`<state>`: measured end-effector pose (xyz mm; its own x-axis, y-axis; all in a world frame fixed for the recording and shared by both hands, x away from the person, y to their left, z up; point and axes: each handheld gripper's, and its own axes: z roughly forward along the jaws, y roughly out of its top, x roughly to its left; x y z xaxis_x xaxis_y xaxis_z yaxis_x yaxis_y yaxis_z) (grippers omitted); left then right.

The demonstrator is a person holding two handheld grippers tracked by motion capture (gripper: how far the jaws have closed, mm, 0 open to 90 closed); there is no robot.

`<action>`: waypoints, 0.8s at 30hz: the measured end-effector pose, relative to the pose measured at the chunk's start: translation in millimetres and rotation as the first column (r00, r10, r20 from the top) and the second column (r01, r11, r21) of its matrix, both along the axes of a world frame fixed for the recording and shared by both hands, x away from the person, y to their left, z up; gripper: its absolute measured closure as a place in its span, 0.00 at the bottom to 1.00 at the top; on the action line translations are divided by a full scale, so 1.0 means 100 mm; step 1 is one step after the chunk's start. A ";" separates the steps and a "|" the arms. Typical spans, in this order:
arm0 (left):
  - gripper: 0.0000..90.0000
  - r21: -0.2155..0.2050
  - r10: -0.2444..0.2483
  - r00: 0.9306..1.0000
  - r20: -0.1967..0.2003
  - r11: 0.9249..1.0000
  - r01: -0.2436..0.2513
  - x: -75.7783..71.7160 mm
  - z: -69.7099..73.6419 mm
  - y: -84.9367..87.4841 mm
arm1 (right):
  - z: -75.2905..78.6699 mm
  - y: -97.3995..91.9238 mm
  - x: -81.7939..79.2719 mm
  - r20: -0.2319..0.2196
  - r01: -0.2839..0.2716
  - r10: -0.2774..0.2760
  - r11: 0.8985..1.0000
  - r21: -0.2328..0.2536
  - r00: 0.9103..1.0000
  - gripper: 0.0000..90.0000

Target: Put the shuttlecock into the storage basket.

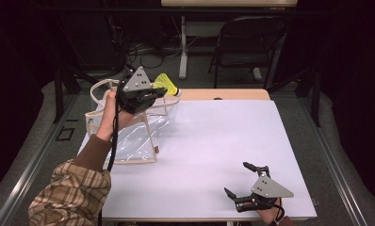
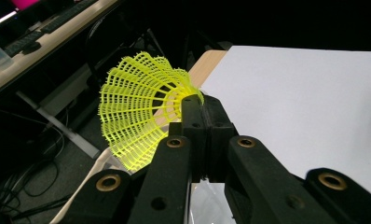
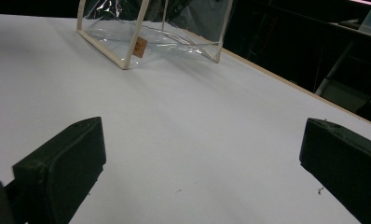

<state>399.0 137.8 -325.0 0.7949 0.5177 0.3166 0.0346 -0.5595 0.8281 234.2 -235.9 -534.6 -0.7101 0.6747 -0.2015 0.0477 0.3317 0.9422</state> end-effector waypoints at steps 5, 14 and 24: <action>1.00 -0.009 0.018 1.000 0.004 1.000 -0.018 0.00 0.01 0.06 | 0.00 0.00 0.00 0.002 0.001 -0.001 1.000 -0.001 1.000 0.00; 1.00 -0.019 0.047 0.999 0.011 0.999 -0.047 0.02 0.03 0.17 | 0.00 0.00 0.00 -0.002 0.002 -0.002 1.000 -0.001 1.000 0.00; 1.00 -0.031 0.080 0.997 0.025 0.996 -0.079 0.02 0.07 0.29 | 0.00 0.00 0.00 0.001 0.003 -0.003 1.000 0.002 1.000 0.00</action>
<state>401.0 166.9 -317.7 0.7425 0.5881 0.3206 0.0555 -0.5311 0.8455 234.3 -235.9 -534.8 -0.7079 0.6770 -0.2014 0.0474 0.3301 0.9428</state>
